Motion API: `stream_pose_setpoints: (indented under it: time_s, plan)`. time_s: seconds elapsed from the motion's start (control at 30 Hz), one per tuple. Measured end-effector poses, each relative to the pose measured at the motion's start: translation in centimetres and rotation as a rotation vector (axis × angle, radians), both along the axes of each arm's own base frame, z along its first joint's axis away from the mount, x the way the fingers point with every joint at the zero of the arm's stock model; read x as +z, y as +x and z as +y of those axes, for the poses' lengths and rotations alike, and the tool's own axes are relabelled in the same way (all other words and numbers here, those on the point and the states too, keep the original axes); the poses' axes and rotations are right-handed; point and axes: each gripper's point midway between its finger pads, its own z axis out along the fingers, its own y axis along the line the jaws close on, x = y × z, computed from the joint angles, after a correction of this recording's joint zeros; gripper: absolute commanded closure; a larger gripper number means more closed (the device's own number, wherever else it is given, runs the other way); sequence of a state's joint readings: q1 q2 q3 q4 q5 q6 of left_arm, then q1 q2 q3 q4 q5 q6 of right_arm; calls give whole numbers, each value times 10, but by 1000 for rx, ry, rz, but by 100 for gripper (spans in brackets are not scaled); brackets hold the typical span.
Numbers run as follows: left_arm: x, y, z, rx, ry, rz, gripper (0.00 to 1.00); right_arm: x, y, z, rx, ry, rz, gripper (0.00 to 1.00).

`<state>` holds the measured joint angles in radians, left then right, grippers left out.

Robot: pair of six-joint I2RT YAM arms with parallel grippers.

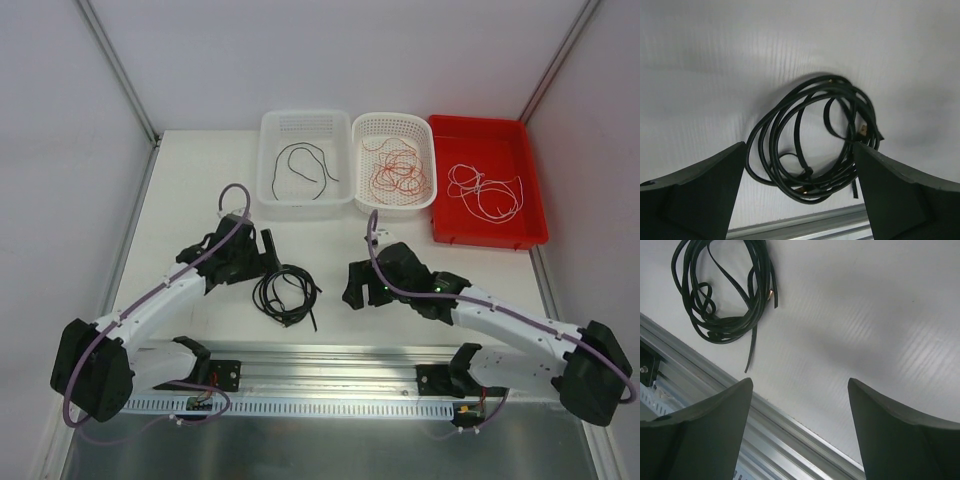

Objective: Untangle the cables

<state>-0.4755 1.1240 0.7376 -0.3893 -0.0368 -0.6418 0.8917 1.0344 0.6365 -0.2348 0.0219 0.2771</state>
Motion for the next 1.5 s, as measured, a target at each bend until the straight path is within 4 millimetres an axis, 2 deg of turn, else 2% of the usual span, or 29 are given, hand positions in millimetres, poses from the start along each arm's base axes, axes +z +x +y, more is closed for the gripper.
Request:
stream_pose_setpoints:
  time_s: [0.03, 0.1, 0.2, 0.3, 0.4, 0.7, 0.8, 0.83, 0.9, 0.93, 1.07, 1.17, 1.27, 1.33, 1.5]
  plan:
    - [-11, -10, 1, -1, 4, 30, 13, -3, 0, 6, 11, -11, 11, 26]
    - [-27, -27, 2, -1, 14, 82, 16, -9, 0, 19, 31, -34, 29, 31]
    - [-38, -39, 0, -4, 16, 115, 20, -14, 5, 38, 52, -54, 43, 37]
    - [-38, -40, -3, -2, 13, 112, 26, -17, 10, 58, 71, -62, 46, 43]
    - [-40, -40, -5, 1, 22, 112, 28, -22, 19, 78, 81, -71, 52, 47]
    - [-51, -47, -12, -24, 59, 137, 30, -54, 37, 109, 88, -121, 85, 60]
    - [-51, -47, -13, -20, 55, 139, 30, -67, 41, 115, 89, -140, 96, 69]
    - [-51, -47, -13, -20, 54, 139, 30, -70, 42, 116, 88, -145, 98, 77]
    - [-51, -48, -15, -23, 52, 138, 29, -76, 43, 116, 85, -157, 101, 88]
    - [-50, -48, -15, -21, 50, 138, 29, -76, 44, 116, 78, -152, 101, 97]
    - [-50, -50, -18, -27, 46, 139, 29, -76, 49, 108, 43, -139, 86, 99]
    - [-50, -50, -20, -21, 39, 141, 29, -72, 50, 82, -11, -145, 73, 99]
    - [-46, -49, -22, -17, 25, 134, 29, -54, 53, 51, -80, -144, 27, 99]
    - [-41, -47, -24, -12, 10, 124, 29, -36, 56, 37, -116, -132, -14, 99]
    - [-22, -44, -37, -32, -41, 88, 29, 17, 61, 18, -184, -63, -139, 99]
